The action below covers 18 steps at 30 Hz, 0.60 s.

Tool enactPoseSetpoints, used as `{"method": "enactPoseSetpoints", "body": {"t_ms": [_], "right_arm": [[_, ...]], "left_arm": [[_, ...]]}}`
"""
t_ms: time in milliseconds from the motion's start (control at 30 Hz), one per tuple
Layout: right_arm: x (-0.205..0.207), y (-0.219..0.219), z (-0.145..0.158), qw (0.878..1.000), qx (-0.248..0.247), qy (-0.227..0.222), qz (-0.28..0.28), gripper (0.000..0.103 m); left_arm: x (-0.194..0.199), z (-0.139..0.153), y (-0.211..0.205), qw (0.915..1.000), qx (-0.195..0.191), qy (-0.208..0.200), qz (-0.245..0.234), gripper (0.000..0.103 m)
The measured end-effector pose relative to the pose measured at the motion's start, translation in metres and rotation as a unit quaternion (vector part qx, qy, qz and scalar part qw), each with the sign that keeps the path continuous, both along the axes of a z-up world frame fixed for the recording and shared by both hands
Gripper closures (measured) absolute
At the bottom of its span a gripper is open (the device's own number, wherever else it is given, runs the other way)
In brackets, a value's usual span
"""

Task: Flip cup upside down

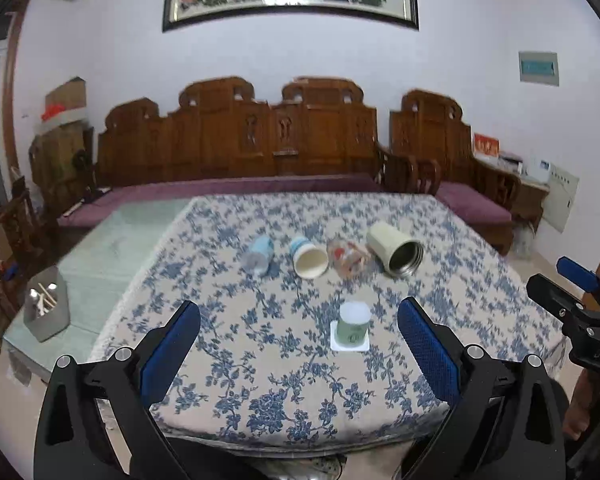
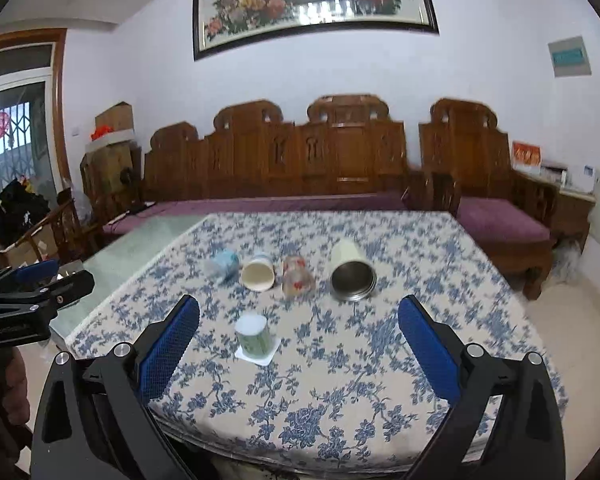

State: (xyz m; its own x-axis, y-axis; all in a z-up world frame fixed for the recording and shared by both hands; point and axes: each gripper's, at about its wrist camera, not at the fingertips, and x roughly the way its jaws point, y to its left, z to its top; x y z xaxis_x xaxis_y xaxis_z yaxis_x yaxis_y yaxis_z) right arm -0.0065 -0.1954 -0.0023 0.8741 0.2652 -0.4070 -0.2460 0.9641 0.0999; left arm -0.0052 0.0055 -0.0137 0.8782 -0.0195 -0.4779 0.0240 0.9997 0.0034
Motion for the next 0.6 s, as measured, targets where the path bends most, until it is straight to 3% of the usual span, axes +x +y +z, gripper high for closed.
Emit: {"method": "enactPoseSetpoints", "body": {"t_ms": [600], "right_arm": [[-0.019,0.002,0.011,1.000,-0.004,-0.017,-0.015,0.003]], "left_arm": [[-0.022,0.012,0.001,0.9998,-0.003,-0.021,0.003,0.008]]}}
